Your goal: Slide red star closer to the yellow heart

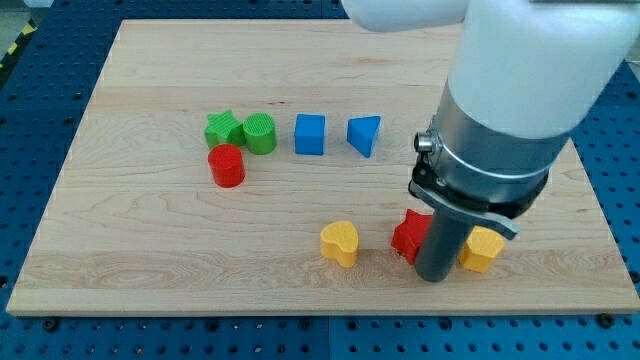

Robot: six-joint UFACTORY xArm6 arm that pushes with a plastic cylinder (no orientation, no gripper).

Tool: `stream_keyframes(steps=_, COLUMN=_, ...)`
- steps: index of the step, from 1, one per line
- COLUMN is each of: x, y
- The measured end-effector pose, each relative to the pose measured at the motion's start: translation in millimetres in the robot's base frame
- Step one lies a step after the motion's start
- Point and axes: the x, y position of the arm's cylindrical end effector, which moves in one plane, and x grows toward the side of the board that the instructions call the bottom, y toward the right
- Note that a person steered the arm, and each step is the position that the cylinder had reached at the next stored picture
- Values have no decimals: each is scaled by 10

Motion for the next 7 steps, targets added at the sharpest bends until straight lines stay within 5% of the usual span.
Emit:
stream_keyframes(steps=4, x=-774, y=224)
stream_keyframes(steps=7, x=-839, y=3)
